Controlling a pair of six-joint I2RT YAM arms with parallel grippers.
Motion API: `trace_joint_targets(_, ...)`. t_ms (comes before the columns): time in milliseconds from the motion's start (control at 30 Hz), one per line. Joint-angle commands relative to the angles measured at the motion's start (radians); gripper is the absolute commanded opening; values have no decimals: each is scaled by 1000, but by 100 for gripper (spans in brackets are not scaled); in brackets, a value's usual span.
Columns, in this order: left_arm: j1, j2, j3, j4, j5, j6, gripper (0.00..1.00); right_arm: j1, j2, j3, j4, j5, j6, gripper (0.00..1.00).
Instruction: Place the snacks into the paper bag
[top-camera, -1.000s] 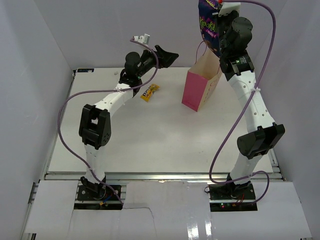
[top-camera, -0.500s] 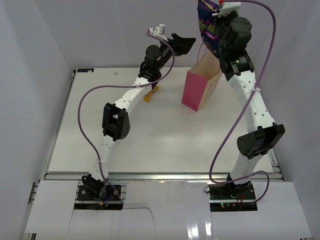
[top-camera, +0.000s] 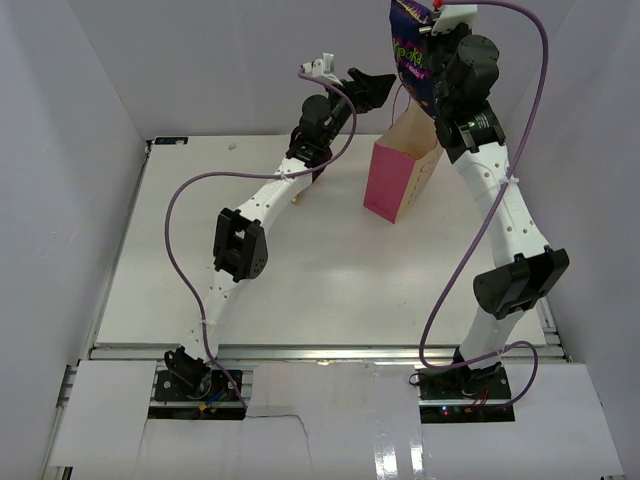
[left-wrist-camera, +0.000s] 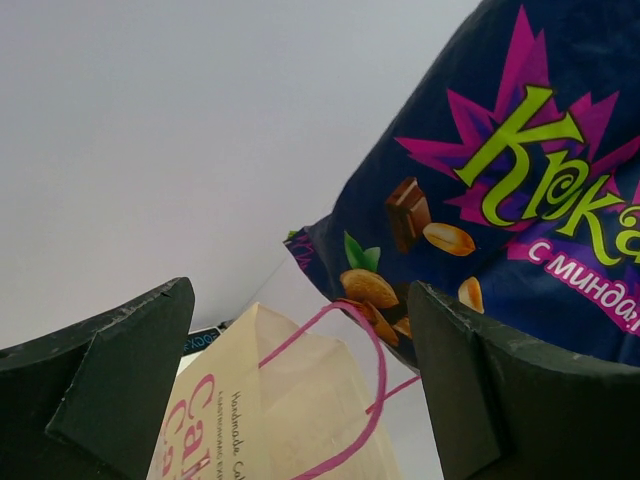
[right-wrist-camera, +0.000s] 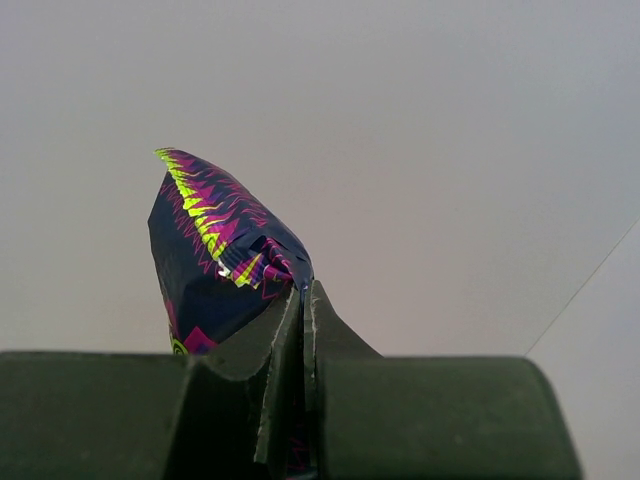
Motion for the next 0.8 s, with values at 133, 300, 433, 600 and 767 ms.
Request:
trace_joint_targets(133, -37, -5, 55, 10, -25, 2, 98, 32, -117, 41, 183, 2, -5, 8)
trace_joint_targets(300, -44, -6, 54, 10, -15, 4, 98, 41, -134, 21, 181, 4, -5, 8)
trace_joint_targets(433, -52, -8, 55, 13, -13, 0, 98, 51, -155, -1, 181, 4, -8, 8)
trace_joint_targets(600, -53, -11, 55, 15, -13, -3, 98, 61, -197, -47, 167, -1, 4, 8)
trace_joint_targets(767, -58, -13, 55, 18, -10, -3, 98, 66, -229, -82, 149, -4, 27, 8)
